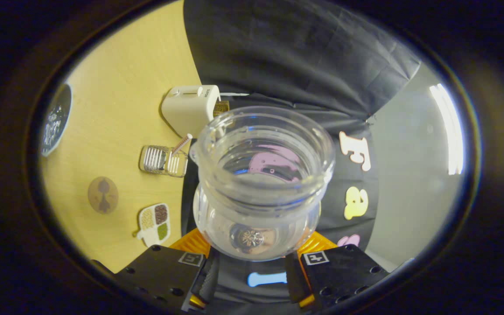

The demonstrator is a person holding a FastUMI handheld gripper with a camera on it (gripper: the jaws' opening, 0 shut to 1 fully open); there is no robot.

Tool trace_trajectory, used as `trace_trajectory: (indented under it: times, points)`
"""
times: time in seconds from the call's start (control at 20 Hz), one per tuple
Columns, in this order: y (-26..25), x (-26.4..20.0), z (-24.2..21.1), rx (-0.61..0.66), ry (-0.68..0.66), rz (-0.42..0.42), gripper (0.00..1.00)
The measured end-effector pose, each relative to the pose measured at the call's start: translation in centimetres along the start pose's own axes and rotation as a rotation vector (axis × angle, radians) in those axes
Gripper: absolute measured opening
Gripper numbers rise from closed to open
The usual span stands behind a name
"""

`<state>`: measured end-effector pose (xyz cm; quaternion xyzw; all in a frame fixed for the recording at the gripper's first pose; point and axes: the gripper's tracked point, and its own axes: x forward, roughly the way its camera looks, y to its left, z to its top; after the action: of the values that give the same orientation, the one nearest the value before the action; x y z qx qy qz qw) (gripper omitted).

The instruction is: Take the bottle from table, then pour the juice into the cup, finally place the bottle on the coaster

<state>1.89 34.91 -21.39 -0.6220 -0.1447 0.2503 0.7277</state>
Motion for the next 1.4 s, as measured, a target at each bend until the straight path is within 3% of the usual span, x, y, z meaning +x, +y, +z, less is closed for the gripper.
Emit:
trace_trajectory:
  times: [0.2, 1.05, 1.4]
  points:
    - [3.2, 0.3, -0.9, 0.237, 0.058, 0.145, 0.67]
    - [13.4, 0.9, -4.5, 0.949, 0.314, 0.548, 0.68]
    - [16.6, 1.4, -5.3, 1.133, 0.39, 0.665, 0.68]
